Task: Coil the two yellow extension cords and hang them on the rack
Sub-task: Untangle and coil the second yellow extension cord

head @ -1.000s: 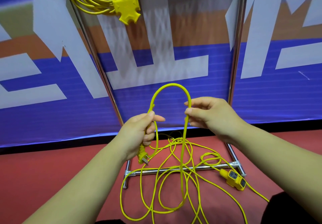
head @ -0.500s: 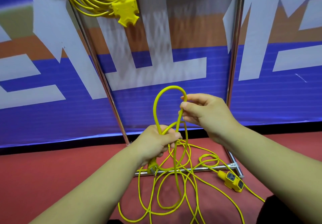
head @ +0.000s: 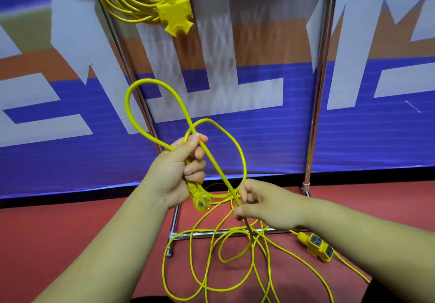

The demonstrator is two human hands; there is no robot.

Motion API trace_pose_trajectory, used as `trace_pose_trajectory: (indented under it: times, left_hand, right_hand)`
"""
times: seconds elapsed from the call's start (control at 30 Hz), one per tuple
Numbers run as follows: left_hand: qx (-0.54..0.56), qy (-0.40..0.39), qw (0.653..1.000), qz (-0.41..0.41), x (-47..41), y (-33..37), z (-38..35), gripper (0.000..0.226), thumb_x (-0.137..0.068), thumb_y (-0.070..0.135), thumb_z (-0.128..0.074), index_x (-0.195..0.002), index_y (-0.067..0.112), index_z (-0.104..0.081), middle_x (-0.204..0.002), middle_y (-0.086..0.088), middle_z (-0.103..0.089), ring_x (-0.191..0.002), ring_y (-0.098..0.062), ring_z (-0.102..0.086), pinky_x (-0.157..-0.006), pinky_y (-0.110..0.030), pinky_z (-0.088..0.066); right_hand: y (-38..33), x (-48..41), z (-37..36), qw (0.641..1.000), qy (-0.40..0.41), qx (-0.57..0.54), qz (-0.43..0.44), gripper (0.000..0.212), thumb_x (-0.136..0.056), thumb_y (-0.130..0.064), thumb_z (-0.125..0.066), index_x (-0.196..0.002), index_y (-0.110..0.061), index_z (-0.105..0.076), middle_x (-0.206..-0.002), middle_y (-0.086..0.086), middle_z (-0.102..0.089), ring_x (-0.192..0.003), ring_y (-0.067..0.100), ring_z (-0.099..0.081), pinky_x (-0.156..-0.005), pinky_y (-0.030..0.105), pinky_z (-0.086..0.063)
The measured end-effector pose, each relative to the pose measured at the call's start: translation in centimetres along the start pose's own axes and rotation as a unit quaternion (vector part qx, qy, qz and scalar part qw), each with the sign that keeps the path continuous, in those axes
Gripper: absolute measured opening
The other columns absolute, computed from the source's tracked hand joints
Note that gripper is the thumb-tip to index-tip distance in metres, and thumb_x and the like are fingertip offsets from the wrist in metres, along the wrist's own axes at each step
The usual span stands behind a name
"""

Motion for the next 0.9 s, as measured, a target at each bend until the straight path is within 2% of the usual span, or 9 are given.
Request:
trace_pose_trajectory:
  times: [0.1,0.17,0.27,0.33,0.43,0.5,0.6,0.8,0.9]
  left_hand:
    - [0.002,0.056,0.998,0.009,-0.5,0.2,1.5,0.015,-0.091,0.029,-0.060,-0.087,0.017,-0.068,-0.061,0.005,-0.046,-0.038,-0.002,-0.027,-0.035,-0.013,-0.020]
    - [-0.064,0.139,0.988,0.034,-1.0,-0.1,4.0,0.012,-0.094,0.027,-0.063,-0.091,0.016,-0.065,-0.059,0.005,-0.045,-0.037,-0.003,-0.029,-0.034,-0.014,-0.021]
    - [-0.224,0.246,0.936,0.119,-1.1,-2.0,8.1,0.017,-0.093,0.027,-0.068,-0.087,0.014,-0.058,-0.056,0.002,-0.042,-0.035,-0.006,-0.032,-0.035,-0.014,-0.023]
    - [-0.262,0.261,0.914,0.166,-0.8,-3.1,9.5,0.023,-0.094,0.031,-0.065,-0.082,0.014,-0.055,-0.056,0.001,-0.041,-0.036,-0.008,-0.031,-0.035,-0.016,-0.023]
    - [-0.233,0.248,0.925,0.173,-0.6,-2.9,9.7,0.028,-0.099,0.035,-0.055,-0.078,0.017,-0.053,-0.056,0.002,-0.040,-0.036,-0.008,-0.028,-0.038,-0.016,-0.022]
    - [-0.203,0.210,0.946,0.143,-0.4,-2.0,9.0,0.029,-0.103,0.032,-0.049,-0.078,0.017,-0.051,-0.055,0.002,-0.039,-0.038,-0.008,-0.026,-0.037,-0.016,-0.020]
    - [-0.150,0.140,0.974,0.093,0.0,-0.4,7.5,0.029,-0.104,0.029,-0.047,-0.078,0.017,-0.050,-0.056,0.003,-0.035,-0.039,-0.006,-0.025,-0.035,-0.017,-0.020]
    - [-0.054,0.084,0.992,0.074,0.3,0.6,6.5,0.029,-0.102,0.033,-0.048,-0.077,0.019,-0.052,-0.055,0.006,-0.031,-0.038,-0.005,-0.024,-0.033,-0.016,-0.020]
    - [-0.070,0.085,0.992,0.054,0.3,0.7,6.4,0.028,-0.102,0.032,-0.048,-0.080,0.017,-0.054,-0.055,0.006,-0.032,-0.039,-0.005,-0.024,-0.035,-0.017,-0.020]
  right_hand:
    - [0.0,-0.6,-0.3,0.996,0.029,-0.083,-0.006,0.022,-0.095,-0.004,-0.061,-0.089,-0.017,-0.044,-0.079,0.010,-0.070,-0.080,0.022,-0.072,-0.070,0.041,-0.049]
    - [0.3,-1.3,0.4,0.990,0.112,-0.087,-0.006,0.017,-0.095,-0.005,-0.059,-0.094,-0.017,-0.047,-0.075,0.004,-0.071,-0.075,0.025,-0.073,-0.061,0.031,-0.050]
    - [1.4,-2.6,1.9,0.958,0.275,-0.076,-0.038,0.015,-0.094,-0.011,-0.061,-0.096,-0.022,-0.051,-0.072,0.004,-0.073,-0.063,0.022,-0.073,-0.054,0.033,-0.054]
    - [2.3,-3.3,2.7,0.936,0.336,-0.067,-0.079,0.010,-0.092,-0.015,-0.062,-0.096,-0.021,-0.056,-0.072,0.003,-0.073,-0.057,0.017,-0.071,-0.057,0.034,-0.057]
    - [3.6,-3.6,3.9,0.923,0.360,0.000,-0.133,0.009,-0.090,-0.019,-0.061,-0.081,-0.019,-0.065,-0.069,0.003,-0.072,-0.061,0.021,-0.070,-0.065,0.038,-0.059]
    - [4.0,-3.7,4.2,0.921,0.337,0.135,-0.143,0.021,-0.088,-0.022,-0.058,-0.070,-0.016,-0.067,-0.070,0.003,-0.071,-0.072,0.027,-0.068,-0.069,0.036,-0.056]
    - [3.4,-4.1,3.3,0.925,0.257,0.252,-0.122,0.021,-0.089,-0.023,-0.056,-0.075,-0.016,-0.069,-0.081,0.003,-0.072,-0.081,0.027,-0.065,-0.070,0.035,-0.054]
    - [0.2,-3.5,0.1,0.926,0.069,0.371,-0.034,0.019,-0.089,-0.031,-0.058,-0.093,-0.021,-0.073,-0.093,-0.001,-0.073,-0.089,0.022,-0.066,-0.077,0.037,-0.056]
    - [-1.7,-2.5,-0.9,0.924,0.012,0.382,0.017,0.028,-0.086,-0.022,-0.058,-0.108,-0.020,-0.075,-0.102,-0.004,-0.070,-0.095,0.019,-0.064,-0.076,0.025,-0.048]
Point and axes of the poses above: each hand's wrist, its own x-axis away from the middle knuckle, its own z-axis out of the back of the hand, y = z × x, the point moved 4 cm from there along -x, towards the middle knuckle
